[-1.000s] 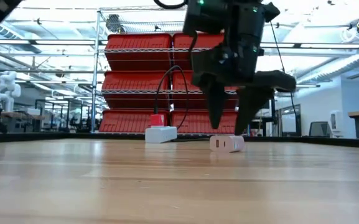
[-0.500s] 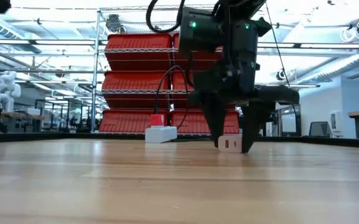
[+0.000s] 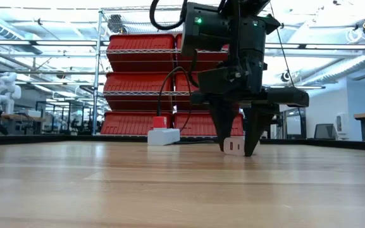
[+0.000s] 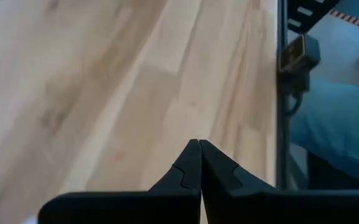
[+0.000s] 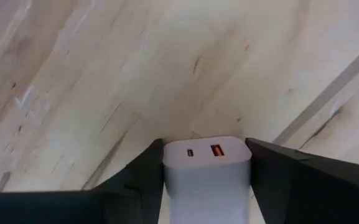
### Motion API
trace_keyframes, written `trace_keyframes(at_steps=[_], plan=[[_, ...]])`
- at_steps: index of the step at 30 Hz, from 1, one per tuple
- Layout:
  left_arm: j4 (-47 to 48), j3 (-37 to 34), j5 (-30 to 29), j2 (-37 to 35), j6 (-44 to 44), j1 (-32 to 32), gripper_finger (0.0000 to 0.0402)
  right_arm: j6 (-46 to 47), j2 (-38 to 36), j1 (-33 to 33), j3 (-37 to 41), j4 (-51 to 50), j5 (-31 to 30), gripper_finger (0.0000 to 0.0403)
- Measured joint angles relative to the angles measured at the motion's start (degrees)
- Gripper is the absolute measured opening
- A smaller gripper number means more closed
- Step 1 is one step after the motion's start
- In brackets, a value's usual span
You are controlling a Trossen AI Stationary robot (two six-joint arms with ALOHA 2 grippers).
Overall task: Insert USB
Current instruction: Insert the light pink charger adapter into the bottom white outlet extension
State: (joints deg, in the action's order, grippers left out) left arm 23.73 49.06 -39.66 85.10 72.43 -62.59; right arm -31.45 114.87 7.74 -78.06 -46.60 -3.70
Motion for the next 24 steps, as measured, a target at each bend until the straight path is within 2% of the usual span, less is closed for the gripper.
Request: trace_keyframes(at_steps=[5,9,13,15,20,24], plan=[[7.8,2.1,6.3,0.0,8.0,-1.5,0.0000,4.6,-1.5,2.3,0.1,3.5,0.6,0.0163],[19.6,6.1,13.0,0.0,14.3,-1.7,0.0000,9.8,-4.0,3.9,0.1,9.1,1.1,0.0163],[27.4,8.3,21.6,0.0,19.6,-1.7,0.0000,12.9,-5.8,5.7,0.1,16.7,1.6,0.0163],[29.1,8.4,26.9,0.0,22.5,-1.8,0.0000,14.0,-5.8,6.5,0.1,20.7,3.9,0.0163],[32.1,8.4,34.6,2.0,28.1,-3.8,0.0000,14.4,-5.8,7.2,0.7,29.7,8.3,0.0163],[36.5,8.4,42.2,3.9,32.2,-5.9,0.0000,15.0,-5.8,6.2,1.8,36.8,14.3,0.0163]])
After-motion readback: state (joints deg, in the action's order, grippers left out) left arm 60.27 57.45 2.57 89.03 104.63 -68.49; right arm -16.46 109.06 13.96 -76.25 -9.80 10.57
